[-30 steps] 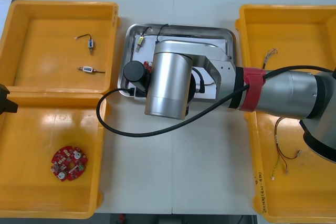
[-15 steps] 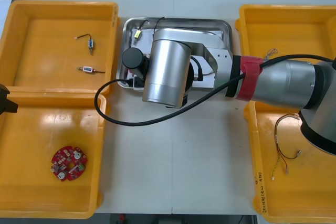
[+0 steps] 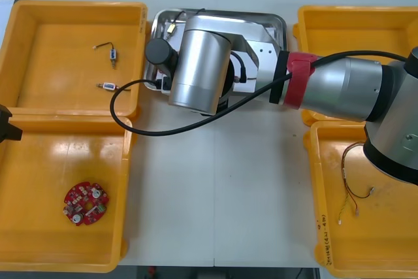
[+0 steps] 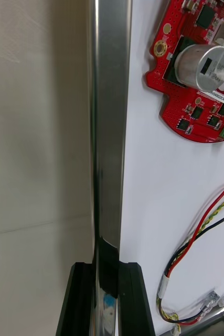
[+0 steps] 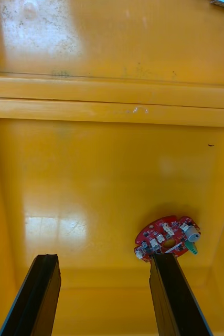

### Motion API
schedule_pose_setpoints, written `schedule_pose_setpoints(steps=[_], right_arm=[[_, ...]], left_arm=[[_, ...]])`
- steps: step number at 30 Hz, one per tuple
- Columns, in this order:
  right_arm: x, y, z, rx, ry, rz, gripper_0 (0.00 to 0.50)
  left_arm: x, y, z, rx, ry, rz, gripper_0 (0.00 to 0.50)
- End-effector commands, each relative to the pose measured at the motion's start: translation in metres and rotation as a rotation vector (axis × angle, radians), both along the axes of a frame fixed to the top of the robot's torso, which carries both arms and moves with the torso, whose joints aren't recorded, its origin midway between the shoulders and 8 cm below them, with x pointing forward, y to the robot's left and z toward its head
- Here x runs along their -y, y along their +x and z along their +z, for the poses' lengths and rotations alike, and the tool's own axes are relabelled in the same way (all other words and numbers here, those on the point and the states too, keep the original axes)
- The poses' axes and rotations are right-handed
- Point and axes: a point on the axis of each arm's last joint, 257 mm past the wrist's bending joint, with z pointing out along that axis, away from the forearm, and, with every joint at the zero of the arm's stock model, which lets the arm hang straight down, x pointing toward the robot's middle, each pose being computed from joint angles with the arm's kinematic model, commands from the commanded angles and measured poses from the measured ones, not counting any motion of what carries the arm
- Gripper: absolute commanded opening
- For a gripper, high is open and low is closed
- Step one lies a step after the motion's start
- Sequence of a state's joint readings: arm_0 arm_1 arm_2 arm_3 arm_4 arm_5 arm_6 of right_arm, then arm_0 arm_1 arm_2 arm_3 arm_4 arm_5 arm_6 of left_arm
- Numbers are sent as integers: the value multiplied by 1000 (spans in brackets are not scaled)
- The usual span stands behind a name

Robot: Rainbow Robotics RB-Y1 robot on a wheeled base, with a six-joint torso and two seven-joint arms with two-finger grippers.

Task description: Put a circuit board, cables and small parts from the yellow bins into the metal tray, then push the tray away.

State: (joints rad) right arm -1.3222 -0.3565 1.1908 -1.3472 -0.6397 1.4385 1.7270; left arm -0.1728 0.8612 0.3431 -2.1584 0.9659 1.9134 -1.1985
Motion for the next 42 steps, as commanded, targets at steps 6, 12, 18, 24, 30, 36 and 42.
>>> schedule_pose_setpoints(steps=[6, 12, 18, 24, 30, 36, 42], right_arm=[[-23, 25, 39, 88, -26, 82, 0], [-22, 44, 41, 108, -4, 95, 0], [-22, 57, 46, 127, -2, 115, 0], [-21, 68, 47, 142, 1, 133, 0], [-24, 72, 47, 149, -2, 146, 0], [-23, 79, 48, 163, -6, 158, 58], [-21, 85, 49, 172, -5, 169, 390]], left_arm=[[-12, -5, 11, 9, 71, -45, 500], [-12, -5, 11, 9, 71, -45, 500], [-12, -5, 11, 9, 71, -45, 500], [-12, -5, 11, 9, 71, -45, 500], [-12, -5, 11, 9, 71, -45, 500], [-12, -5, 11, 9, 71, -45, 500], [-12, -5, 11, 9, 71, -45, 500]])
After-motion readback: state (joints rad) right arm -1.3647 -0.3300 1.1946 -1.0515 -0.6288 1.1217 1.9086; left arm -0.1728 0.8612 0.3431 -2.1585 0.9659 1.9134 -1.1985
